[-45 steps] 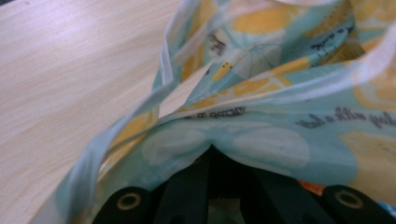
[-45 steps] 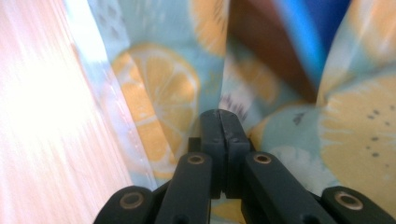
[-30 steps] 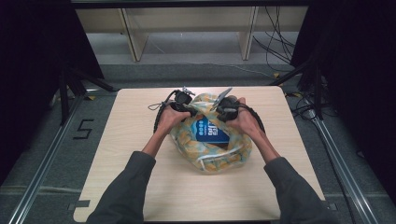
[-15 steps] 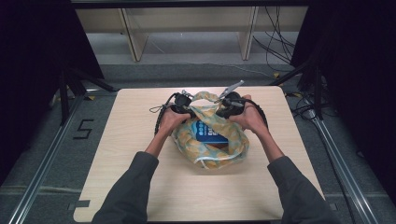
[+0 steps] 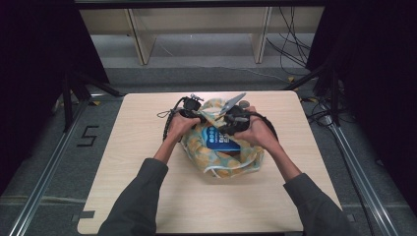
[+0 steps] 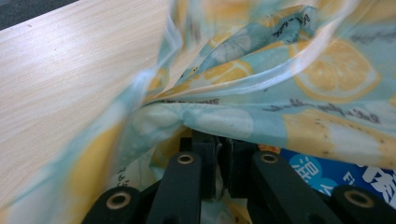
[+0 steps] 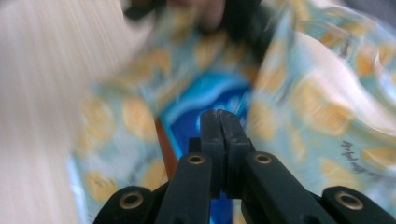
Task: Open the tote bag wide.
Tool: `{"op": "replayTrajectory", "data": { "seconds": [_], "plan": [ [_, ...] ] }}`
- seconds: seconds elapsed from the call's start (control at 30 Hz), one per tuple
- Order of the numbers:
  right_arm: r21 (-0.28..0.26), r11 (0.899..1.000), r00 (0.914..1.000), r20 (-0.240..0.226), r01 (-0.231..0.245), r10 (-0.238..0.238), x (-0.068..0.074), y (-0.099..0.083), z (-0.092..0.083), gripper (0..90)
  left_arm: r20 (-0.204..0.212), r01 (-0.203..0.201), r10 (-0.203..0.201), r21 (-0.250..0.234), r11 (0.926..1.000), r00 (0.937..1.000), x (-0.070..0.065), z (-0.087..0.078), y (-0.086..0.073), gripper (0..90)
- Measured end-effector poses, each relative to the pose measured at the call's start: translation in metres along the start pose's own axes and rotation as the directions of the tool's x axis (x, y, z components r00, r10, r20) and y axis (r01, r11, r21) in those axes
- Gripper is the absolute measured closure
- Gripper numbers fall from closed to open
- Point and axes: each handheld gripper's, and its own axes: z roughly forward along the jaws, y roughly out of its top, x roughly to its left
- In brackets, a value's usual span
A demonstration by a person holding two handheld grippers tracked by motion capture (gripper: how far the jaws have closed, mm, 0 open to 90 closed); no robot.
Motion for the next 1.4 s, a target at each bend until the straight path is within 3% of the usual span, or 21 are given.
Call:
{"op": "replayTrajectory", "data": {
  "seconds": [0.07, 0.13, 0.2, 0.23, 0.33, 0.43, 0.47, 0.5, 0.6, 0.67, 0.8, 0.93, 1.0, 1.07, 1.13, 1.17, 1.2, 1.27, 1.3, 1.33, 1.4],
  "plan": [
    [0.067, 0.998, 0.9999, -0.002, 0.011, -0.011, 0.000, -0.007, 0.018, 90.0, 0.006, 0.005, -0.005, 0.001, 1.0000, 1.0000, -0.001, -0.002, 0.001, 84.7],
    [0.122, 0.992, 0.9993, 0.034, 0.013, -0.017, -0.003, -0.013, 0.030, 90.0, 0.008, -0.007, 0.007, 0.001, 1.0000, 0.9999, -0.001, -0.004, 0.001, 84.8],
    [0.140, 0.990, 0.9931, 0.117, -0.004, -0.012, -0.017, -0.018, 0.033, 90.0, 0.010, -0.006, 0.007, -0.005, 1.0000, 0.9999, -0.001, -0.003, 0.000, 84.9],
    [0.147, 0.988, 0.9885, 0.150, -0.036, 0.014, -0.026, -0.021, 0.032, 90.0, 0.015, -0.013, 0.013, -0.001, 0.9999, 0.9998, -0.001, -0.003, -0.001, 85.0],
    [0.158, 0.979, 0.9623, 0.259, -0.126, 0.082, -0.057, -0.032, 0.030, 90.0, 0.023, -0.019, 0.019, 0.000, 0.9998, 0.9996, -0.003, -0.002, -0.001, 85.8],
    [0.136, 0.963, 0.9344, 0.307, -0.232, 0.181, -0.086, -0.046, 0.031, 90.0, 0.029, -0.031, 0.031, -0.003, 0.9995, 0.9991, -0.006, 0.001, -0.001, 86.1],
    [0.136, 0.963, 0.9344, 0.307, -0.232, 0.181, -0.086, -0.046, 0.031, 90.0, 0.029, -0.031, 0.031, -0.003, 0.9995, 0.9991, -0.006, 0.001, -0.001, 86.2],
    [0.133, 0.951, 0.9208, 0.319, -0.278, 0.224, -0.097, -0.056, 0.036, 90.0, 0.030, -0.042, 0.042, 0.003, 0.9991, 0.9987, -0.009, 0.003, 0.000, 86.2],
    [0.137, 0.945, 0.9160, 0.321, -0.296, 0.240, -0.108, -0.069, 0.044, 90.0, 0.027, -0.055, 0.055, 0.003, 0.9985, 0.9981, -0.012, 0.007, 0.000, 86.1],
    [0.137, 0.939, 0.9109, 0.320, -0.317, 0.261, -0.111, -0.075, 0.048, 90.0, 0.029, -0.037, 0.037, -0.002, 0.9993, 0.9989, -0.011, 0.009, 0.000, 86.1],
    [0.182, 0.919, 0.9042, 0.322, -0.350, 0.281, -0.117, -0.094, 0.052, 90.0, 0.025, -0.047, 0.047, 0.000, 0.9989, 0.9986, -0.011, 0.007, -0.001, 85.4],
    [0.132, 0.921, 0.8938, 0.325, -0.366, 0.309, -0.110, -0.093, 0.031, 90.0, 0.014, -0.048, 0.048, -0.017, 0.9987, 0.9987, -0.015, 0.005, 0.001, 83.6],
    [0.083, 0.933, 0.8955, 0.323, -0.349, 0.306, -0.105, -0.086, 0.012, 90.0, 0.017, -0.061, 0.061, -0.017, 0.9980, 0.9980, -0.019, 0.002, 0.002, 82.6],
    [0.002, 0.956, 0.9100, 0.307, -0.293, 0.278, -0.102, -0.080, -0.005, 90.0, 0.020, -0.070, 0.071, -0.027, 0.9972, 0.9973, -0.024, 0.000, 0.004, 82.3],
    [-0.073, 0.954, 0.9104, 0.285, -0.291, 0.300, -0.090, -0.074, -0.014, 90.0, 0.020, -0.073, 0.074, -0.038, 0.9966, 0.9971, -0.027, -0.003, 0.007, 82.2],
    [-0.059, 0.965, 0.9248, 0.275, -0.257, 0.263, -0.085, -0.071, -0.021, 90.0, 0.024, -0.075, 0.076, -0.041, 0.9964, 0.9968, -0.029, -0.005, 0.008, 82.1],
    [-0.092, 0.962, 0.9279, 0.256, -0.255, 0.271, -0.078, -0.068, -0.022, 90.0, 0.038, -0.074, 0.076, -0.047, 0.9961, 0.9964, -0.030, -0.007, 0.008, 81.9],
    [-0.095, 0.970, 0.9429, 0.230, -0.224, 0.241, -0.065, -0.063, -0.027, 90.0, 0.043, -0.068, 0.071, -0.063, 0.9957, 0.9966, -0.032, -0.013, 0.009, 81.6],
    [-0.118, 0.970, 0.9452, 0.229, -0.211, 0.233, -0.059, -0.061, -0.027, 90.0, 0.054, -0.063, 0.067, -0.075, 0.9952, 0.9963, -0.033, -0.017, 0.010, 81.4],
    [-0.105, 0.974, 0.9523, 0.212, -0.202, 0.220, -0.054, -0.058, -0.030, 90.0, 0.063, -0.060, 0.066, -0.086, 0.9945, 0.9958, -0.034, -0.021, 0.010, 81.4],
    [-0.143, 0.973, 0.9556, 0.208, -0.182, 0.209, -0.047, -0.054, -0.030, 90.0, 0.082, -0.069, 0.077, -0.102, 0.9924, 0.9936, -0.036, -0.031, 0.009, 81.3]
  ]
}}
